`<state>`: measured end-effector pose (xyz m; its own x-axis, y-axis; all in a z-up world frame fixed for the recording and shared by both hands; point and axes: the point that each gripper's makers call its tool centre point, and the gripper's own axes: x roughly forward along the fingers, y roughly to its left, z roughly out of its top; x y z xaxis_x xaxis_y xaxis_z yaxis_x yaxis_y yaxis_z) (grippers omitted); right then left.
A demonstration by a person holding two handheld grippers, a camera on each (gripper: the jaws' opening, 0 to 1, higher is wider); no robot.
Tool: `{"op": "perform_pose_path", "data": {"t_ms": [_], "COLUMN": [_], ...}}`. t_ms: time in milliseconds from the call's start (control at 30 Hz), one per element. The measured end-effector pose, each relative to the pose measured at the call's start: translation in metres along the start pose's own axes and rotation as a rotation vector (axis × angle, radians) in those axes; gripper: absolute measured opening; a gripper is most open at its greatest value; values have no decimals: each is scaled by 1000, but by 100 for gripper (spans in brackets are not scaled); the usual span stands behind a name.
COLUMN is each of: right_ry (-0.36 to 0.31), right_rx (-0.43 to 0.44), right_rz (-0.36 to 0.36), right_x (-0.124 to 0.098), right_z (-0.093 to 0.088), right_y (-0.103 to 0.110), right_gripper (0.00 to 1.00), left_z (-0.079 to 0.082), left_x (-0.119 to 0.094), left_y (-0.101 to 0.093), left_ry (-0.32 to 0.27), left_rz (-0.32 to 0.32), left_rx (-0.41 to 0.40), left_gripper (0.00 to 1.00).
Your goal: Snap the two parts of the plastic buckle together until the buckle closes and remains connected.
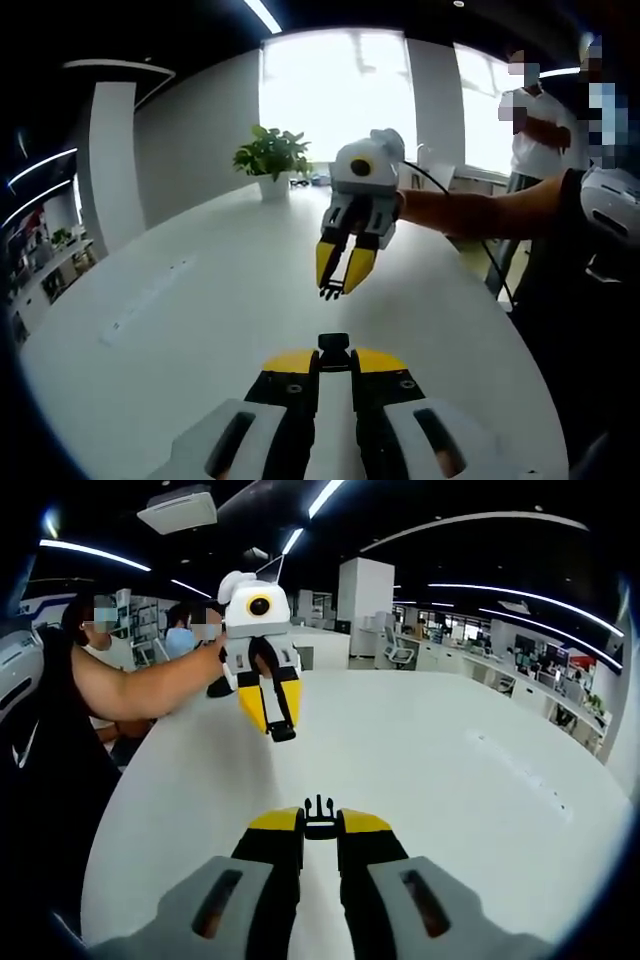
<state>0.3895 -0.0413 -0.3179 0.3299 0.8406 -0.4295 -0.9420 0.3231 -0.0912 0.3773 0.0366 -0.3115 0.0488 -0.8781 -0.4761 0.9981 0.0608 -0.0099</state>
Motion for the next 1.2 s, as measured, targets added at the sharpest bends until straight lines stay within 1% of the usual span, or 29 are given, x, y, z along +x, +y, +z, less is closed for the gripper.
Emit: {"op": "perform_pose_path", "data": {"t_ms": [300,400,467,533,700,833,1000,1067,1133,1200], "right_ry": [1,1,6,5,3,10,12,7,-6,-14], "right_rx": [5,7,5,6,3,2,-2,-5,-4,0], "right_rz": [3,5,7,10,16,21,20,18,17,19], "right_x": [2,3,5,6,9,14,15,14,14,13], "right_z": [-3,-4,-5,-4,-2,-6,-6,-5,-3,-2], "right_y": [0,1,1,1,3,5,5,4,3,2], "right_gripper": [11,11,11,11,11,11,11,11,11,11], "left_z": [-3,-7,-11,-12,-11,-9,-12,-13,-12,-14], "left_x": [1,3,4,5,4,4,6,7,8,10], "left_y": [0,-1,-1,-1,0,0,0,0,-1,-2], "left_ry": [-5,-7,8,8,-6,-15,-12,-15,-26,-16], "left_rz": [-3,-5,0,-4,-7,-13,-17,-14,-24,-22], "left_rx": [-1,1,2,-3,-6,-7,-6,-1,-6,-1], "left_gripper": [11,11,11,11,11,11,11,11,11,11]}}
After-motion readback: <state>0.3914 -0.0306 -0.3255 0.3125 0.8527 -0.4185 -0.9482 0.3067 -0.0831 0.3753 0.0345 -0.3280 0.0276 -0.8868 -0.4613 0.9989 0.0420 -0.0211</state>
